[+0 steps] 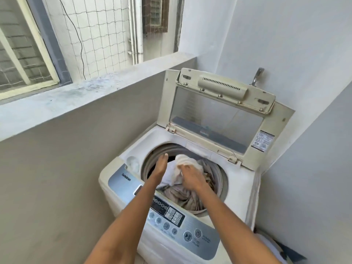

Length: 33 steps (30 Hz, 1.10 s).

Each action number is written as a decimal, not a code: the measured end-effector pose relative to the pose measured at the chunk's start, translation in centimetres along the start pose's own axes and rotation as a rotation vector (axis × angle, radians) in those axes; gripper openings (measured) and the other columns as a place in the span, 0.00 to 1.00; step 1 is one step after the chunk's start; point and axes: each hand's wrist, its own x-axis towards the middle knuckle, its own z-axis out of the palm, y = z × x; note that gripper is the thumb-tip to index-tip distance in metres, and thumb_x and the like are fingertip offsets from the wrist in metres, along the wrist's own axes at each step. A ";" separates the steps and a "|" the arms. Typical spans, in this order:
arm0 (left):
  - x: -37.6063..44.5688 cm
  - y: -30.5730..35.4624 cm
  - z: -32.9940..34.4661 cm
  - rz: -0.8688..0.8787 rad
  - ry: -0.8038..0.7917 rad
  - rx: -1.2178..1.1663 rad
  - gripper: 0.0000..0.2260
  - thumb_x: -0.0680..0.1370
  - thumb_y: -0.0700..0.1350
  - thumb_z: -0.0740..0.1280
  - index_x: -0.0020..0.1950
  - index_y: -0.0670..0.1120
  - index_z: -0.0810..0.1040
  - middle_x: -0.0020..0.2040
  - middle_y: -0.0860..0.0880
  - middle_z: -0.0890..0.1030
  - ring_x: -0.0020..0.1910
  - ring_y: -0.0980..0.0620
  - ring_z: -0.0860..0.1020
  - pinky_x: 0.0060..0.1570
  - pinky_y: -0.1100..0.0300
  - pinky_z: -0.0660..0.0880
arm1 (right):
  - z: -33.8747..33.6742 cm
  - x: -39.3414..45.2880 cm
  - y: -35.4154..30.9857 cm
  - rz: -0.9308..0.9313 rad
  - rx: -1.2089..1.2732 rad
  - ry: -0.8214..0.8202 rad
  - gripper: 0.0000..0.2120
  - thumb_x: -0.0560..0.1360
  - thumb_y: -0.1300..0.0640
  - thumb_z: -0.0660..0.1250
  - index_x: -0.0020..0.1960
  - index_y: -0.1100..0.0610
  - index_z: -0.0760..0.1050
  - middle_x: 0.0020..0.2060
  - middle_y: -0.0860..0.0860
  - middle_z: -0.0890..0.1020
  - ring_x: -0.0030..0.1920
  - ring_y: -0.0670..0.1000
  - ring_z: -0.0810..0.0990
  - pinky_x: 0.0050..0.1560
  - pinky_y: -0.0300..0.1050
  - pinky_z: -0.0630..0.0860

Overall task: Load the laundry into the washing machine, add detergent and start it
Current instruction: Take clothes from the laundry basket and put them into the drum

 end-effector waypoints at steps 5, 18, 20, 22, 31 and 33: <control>0.1 -2.1 1.8 -0.162 -0.131 0.151 0.23 0.84 0.50 0.47 0.75 0.39 0.59 0.76 0.42 0.61 0.75 0.46 0.60 0.73 0.55 0.56 | 6.8 -1.2 -0.5 0.046 0.032 -0.493 0.26 0.78 0.49 0.58 0.74 0.54 0.59 0.75 0.55 0.60 0.74 0.57 0.59 0.72 0.56 0.60; -3.7 3.8 16.9 0.163 -0.462 0.482 0.10 0.80 0.40 0.59 0.52 0.36 0.77 0.41 0.44 0.76 0.46 0.48 0.74 0.37 0.62 0.69 | -4.9 -10.4 13.2 0.672 0.706 0.355 0.11 0.76 0.57 0.61 0.53 0.50 0.79 0.56 0.53 0.82 0.58 0.56 0.79 0.56 0.46 0.74; -5.1 4.2 21.6 0.197 -0.546 0.501 0.08 0.81 0.41 0.59 0.48 0.39 0.76 0.38 0.45 0.75 0.40 0.48 0.73 0.30 0.63 0.66 | -5.4 -14.1 16.0 0.728 0.727 0.440 0.11 0.76 0.56 0.62 0.56 0.51 0.79 0.55 0.54 0.82 0.57 0.57 0.79 0.56 0.47 0.74; -7.9 4.1 26.3 0.229 -0.623 0.553 0.06 0.80 0.41 0.59 0.47 0.43 0.74 0.38 0.45 0.75 0.36 0.48 0.71 0.28 0.63 0.64 | -4.8 -18.2 18.6 0.814 0.744 0.508 0.12 0.76 0.52 0.63 0.57 0.52 0.78 0.55 0.53 0.82 0.57 0.56 0.79 0.55 0.48 0.74; -13.3 -11.7 44.8 0.104 -0.876 0.864 0.14 0.79 0.40 0.58 0.61 0.36 0.75 0.62 0.36 0.77 0.62 0.40 0.75 0.59 0.53 0.70 | 9.8 -30.6 31.5 1.179 0.943 0.469 0.11 0.77 0.53 0.60 0.53 0.55 0.78 0.53 0.56 0.82 0.54 0.57 0.79 0.50 0.46 0.72; -12.8 -17.3 46.4 0.052 -0.838 0.925 0.14 0.80 0.42 0.57 0.62 0.37 0.74 0.64 0.39 0.76 0.63 0.42 0.73 0.59 0.56 0.68 | 14.7 -30.9 33.7 1.209 0.974 0.387 0.11 0.77 0.55 0.60 0.53 0.56 0.79 0.52 0.56 0.82 0.52 0.57 0.78 0.50 0.46 0.72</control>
